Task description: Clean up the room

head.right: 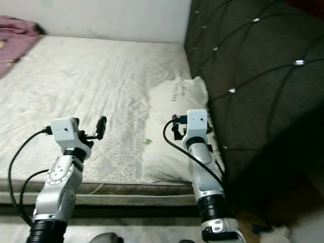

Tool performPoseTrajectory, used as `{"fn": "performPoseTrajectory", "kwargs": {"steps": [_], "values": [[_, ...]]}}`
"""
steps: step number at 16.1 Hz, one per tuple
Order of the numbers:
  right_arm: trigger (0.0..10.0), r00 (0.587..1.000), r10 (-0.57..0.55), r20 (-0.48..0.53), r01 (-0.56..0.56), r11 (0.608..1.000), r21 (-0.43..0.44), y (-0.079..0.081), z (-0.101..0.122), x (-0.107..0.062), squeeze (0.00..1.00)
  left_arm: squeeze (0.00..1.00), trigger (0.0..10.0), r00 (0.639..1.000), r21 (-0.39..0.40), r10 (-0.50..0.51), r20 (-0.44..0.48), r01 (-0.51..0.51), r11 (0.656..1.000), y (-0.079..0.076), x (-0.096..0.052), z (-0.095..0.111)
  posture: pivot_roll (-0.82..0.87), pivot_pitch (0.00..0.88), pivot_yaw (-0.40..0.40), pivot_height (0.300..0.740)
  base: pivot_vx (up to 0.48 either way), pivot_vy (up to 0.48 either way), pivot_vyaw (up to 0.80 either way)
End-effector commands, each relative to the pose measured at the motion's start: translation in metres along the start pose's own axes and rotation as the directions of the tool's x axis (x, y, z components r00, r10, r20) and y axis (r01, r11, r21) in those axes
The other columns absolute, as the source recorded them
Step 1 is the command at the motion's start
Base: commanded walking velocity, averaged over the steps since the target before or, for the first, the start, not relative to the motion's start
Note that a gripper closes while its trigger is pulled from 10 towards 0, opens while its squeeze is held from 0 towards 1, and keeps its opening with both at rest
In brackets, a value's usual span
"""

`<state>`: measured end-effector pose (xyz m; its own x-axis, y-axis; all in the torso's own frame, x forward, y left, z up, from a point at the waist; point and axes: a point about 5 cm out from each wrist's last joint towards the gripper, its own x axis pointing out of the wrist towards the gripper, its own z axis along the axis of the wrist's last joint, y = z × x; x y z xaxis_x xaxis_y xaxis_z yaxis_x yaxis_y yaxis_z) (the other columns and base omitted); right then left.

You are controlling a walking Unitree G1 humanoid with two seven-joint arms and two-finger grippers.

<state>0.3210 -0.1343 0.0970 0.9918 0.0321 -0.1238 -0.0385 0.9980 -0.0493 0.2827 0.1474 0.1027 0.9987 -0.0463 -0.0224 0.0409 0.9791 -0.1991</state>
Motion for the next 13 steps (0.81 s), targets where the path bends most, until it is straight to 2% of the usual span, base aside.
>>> {"fn": "performPoseTrajectory", "kwargs": {"steps": [1, 6, 10, 13], "values": [[10.0, 1.000, -0.002, -0.016, 0.001, 1.000, -0.028, -0.0041, -0.0012, 0.0008, 0.00, 0.00, 10.0, 1.000, -0.010, -0.007, -0.007, 0.007, 1.000, -0.0047, 0.0009, -0.0012, 0.06, 0.000, -0.020, 0.740, 0.000, 0.480, 0.00], [10.0, 0.999, 0.032, -0.030, -0.032, 0.999, -0.011, 0.0004, -0.0035, 0.0003, 0.00, 0.00, 10.0, 1.000, -0.010, 0.000, -0.003, 0.000, 1.000, -0.0048, 0.0011, -0.0014, 0.06, 0.000, -0.020, 0.740, 0.000, 0.480, 0.00], [10.0, 1.000, 0.013, -0.020, -0.013, 1.000, -0.010, -0.0007, -0.0024, 0.0002, 0.00, 0.00, 10.0, 1.000, -0.020, -0.003, 0.007, 0.003, 1.000, -0.0057, 0.0014, -0.0009, 0.06, 0.000, -0.020, 0.740, 0.000, 0.480, 0.00], [10.0, 1.000, 0.019, -0.002, -0.019, 0.999, -0.028, -0.0010, 0.0008, 0.0002, 0.00, 0.00, 10.0, 0.999, -0.018, -0.014, 0.034, 0.015, 1.000, -0.0078, 0.0015, 0.0022, 0.06, 0.000, -0.020, 0.740, 0.000, 0.115, 0.00]]}}
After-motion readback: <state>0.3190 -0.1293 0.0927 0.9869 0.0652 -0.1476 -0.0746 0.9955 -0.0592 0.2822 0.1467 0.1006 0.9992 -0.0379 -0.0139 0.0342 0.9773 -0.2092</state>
